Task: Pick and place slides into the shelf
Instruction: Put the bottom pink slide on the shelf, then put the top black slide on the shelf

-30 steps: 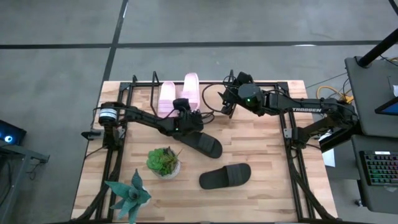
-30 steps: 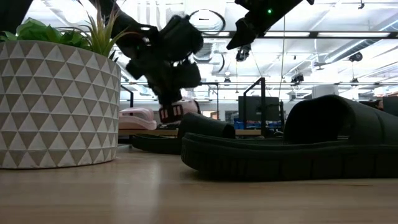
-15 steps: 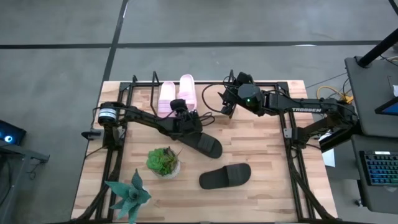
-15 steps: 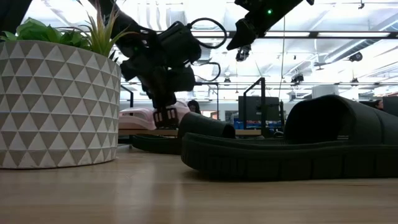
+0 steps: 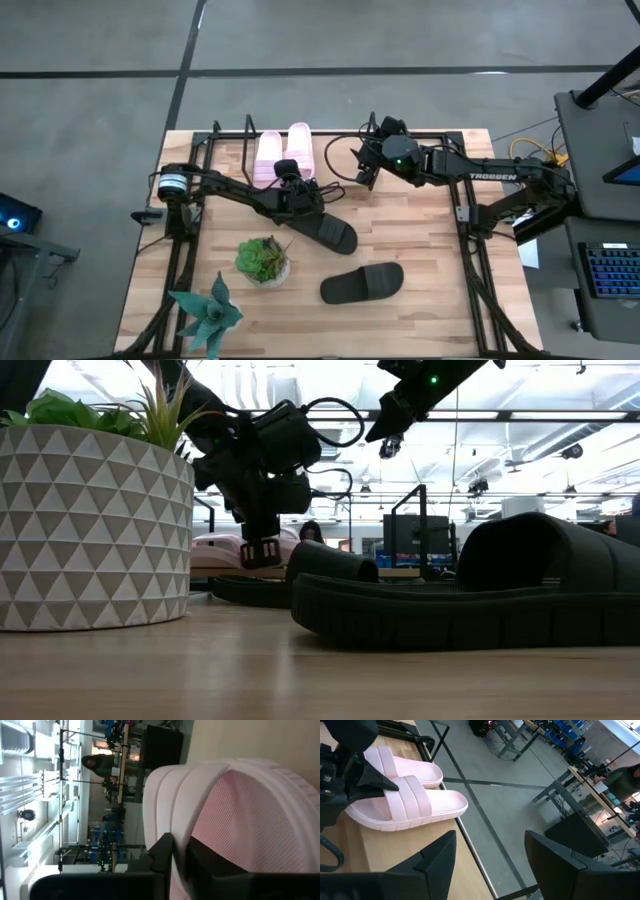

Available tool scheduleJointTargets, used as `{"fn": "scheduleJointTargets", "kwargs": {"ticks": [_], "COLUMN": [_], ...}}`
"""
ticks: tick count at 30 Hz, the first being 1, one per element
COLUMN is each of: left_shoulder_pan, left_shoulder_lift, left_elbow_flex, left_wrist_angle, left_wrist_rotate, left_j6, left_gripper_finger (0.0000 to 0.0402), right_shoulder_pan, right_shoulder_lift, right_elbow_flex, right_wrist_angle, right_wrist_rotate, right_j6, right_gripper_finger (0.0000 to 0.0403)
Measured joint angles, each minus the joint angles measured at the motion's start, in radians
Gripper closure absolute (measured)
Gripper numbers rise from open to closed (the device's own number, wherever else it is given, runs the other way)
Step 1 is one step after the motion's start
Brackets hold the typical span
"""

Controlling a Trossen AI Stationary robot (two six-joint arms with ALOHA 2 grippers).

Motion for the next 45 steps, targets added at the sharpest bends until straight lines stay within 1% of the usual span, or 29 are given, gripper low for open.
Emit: {"fn": "scheduleJointTargets", "kwargs": {"ticks": [2, 4, 8, 14, 18, 20, 22, 26, 27, 29, 33, 36, 43, 45], "left_shoulder_pan": [0.001, 0.003, 0.007, 0.01, 0.009, 0.009, 0.009, 0.01, 0.01, 0.009, 0.009, 0.009, 0.008, 0.008], "left_shoulder_lift": [0.0, 0.0, -0.001, -0.018, -0.056, -0.077, -0.104, -0.157, -0.169, -0.202, -0.254, -0.296, -0.384, -0.399], "left_elbow_flex": [0.0, 0.0, 0.008, 0.027, 0.025, 0.025, 0.022, 0.024, 0.023, 0.02, 0.016, 0.012, 0.0, 0.0], "left_wrist_angle": [-0.005, -0.005, -0.024, -0.058, -0.065, -0.077, -0.113, -0.172, -0.188, -0.206, -0.253, -0.247, -0.249, -0.258], "left_wrist_rotate": [0.035, 0.093, 0.178, 0.193, 0.206, 0.237, 0.295, 0.462, 0.488, 0.511, 0.516, 0.52, 0.612, 0.62], "left_j6": [0.0, 0.0, 0.001, 0.0, 0.0, 0.0, -0.003, -0.019, -0.02, -0.022, -0.024, -0.024, -0.026, -0.021], "left_gripper_finger": [0.036, 0.0339, 0.029, 0.0214, 0.0184, 0.0177, 0.0176, 0.0176, 0.0176, 0.0176, 0.0176, 0.0176, 0.0176, 0.0175], "right_shoulder_pan": [0.0, 0.0, 0.0, 0.0, 0.0, 0.0, 0.0, 0.0, 0.0, 0.0, 0.0, 0.0, 0.0, 0.0], "right_shoulder_lift": [0.0, 0.0, 0.0, 0.0, 0.0, 0.0, 0.0, 0.0, 0.0, 0.0, 0.0, 0.0, 0.0, 0.0], "right_elbow_flex": [0.0, 0.0, 0.0, 0.0, 0.0, 0.0, 0.0, 0.0, -0.001, -0.002, -0.002, -0.002, -0.006, -0.006], "right_wrist_angle": [-0.004, -0.006, -0.007, -0.012, -0.017, -0.018, -0.022, -0.025, -0.025, -0.026, -0.025, -0.027, -0.037, -0.037], "right_wrist_rotate": [0.0, 0.0, -0.001, -0.003, -0.003, -0.003, -0.003, -0.003, -0.003, -0.003, -0.003, -0.003, -0.005, -0.006], "right_j6": [0.0, 0.0, 0.0, 0.0, 0.0, 0.0, -0.001, 0.0, 0.0, 0.0, -0.003, -0.003, 0.0, 0.0], "right_gripper_finger": [0.0177, 0.0177, 0.0177, 0.0177, 0.0177, 0.0177, 0.0177, 0.0177, 0.0177, 0.0177, 0.0177, 0.0177, 0.0177, 0.0177]}}
